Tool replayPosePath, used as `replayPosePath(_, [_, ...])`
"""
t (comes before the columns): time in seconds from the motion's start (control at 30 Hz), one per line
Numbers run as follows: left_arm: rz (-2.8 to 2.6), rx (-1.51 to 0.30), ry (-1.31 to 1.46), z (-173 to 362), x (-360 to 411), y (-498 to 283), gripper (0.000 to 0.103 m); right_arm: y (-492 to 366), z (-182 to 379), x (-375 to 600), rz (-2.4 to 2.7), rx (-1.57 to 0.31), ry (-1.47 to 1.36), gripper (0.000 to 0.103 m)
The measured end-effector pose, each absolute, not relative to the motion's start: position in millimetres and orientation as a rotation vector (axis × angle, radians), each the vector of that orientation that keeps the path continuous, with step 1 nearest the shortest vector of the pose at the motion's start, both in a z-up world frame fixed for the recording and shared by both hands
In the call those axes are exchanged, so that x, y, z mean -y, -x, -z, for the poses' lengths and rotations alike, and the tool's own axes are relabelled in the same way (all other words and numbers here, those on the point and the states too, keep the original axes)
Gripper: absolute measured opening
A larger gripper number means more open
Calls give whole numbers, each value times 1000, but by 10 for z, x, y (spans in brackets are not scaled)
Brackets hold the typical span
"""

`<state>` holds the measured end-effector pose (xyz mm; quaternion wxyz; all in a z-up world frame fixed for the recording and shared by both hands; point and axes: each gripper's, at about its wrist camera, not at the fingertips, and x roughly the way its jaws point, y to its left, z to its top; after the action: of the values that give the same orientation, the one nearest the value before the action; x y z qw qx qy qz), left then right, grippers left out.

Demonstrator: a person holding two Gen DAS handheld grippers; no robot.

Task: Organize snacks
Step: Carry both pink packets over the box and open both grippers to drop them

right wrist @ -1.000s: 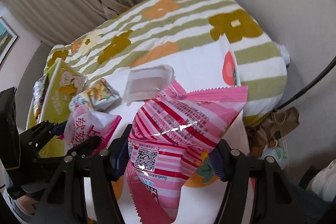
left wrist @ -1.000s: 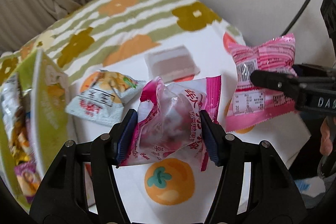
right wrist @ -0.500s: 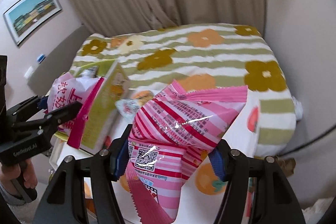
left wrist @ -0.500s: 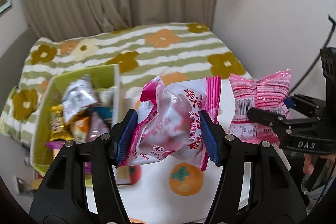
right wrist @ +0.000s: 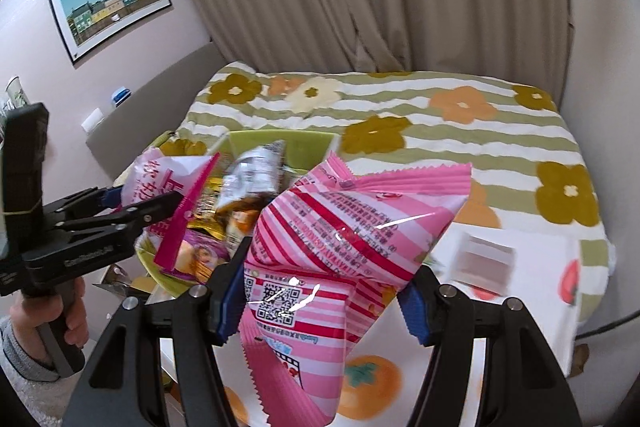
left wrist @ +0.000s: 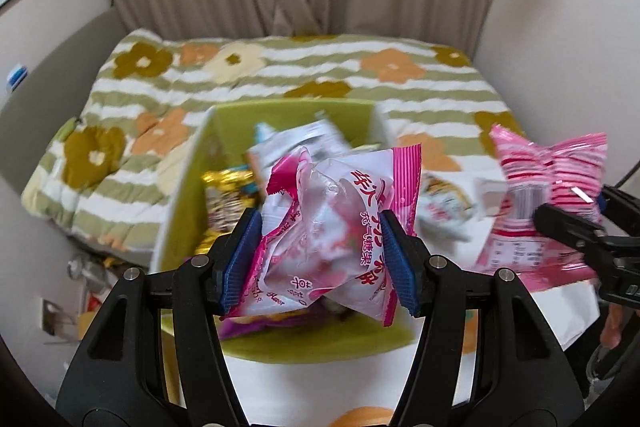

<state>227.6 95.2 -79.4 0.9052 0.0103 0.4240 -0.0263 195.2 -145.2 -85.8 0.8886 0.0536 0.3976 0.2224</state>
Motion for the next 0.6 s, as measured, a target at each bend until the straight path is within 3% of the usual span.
replayPosePath(0.2, [46, -930, -28, 1089, -1425, -2469, 58, -2005, 901, 932, -479, -835, -100, 60])
replayPosePath(0.27, [71, -950, -45, 1189, -1496, -2519, 66, -1998, 921, 810, -480, -839, -102, 60])
replayPosePath(0.33, [81, -944, -72, 1250, -1527, -2542, 101, -1983, 943, 702, -475, -842, -100, 60])
replayPosePath(0.6, [127, -912, -110, 1237, -1681, -2439, 103, -1977, 1019, 385, -463, -859, -77, 60])
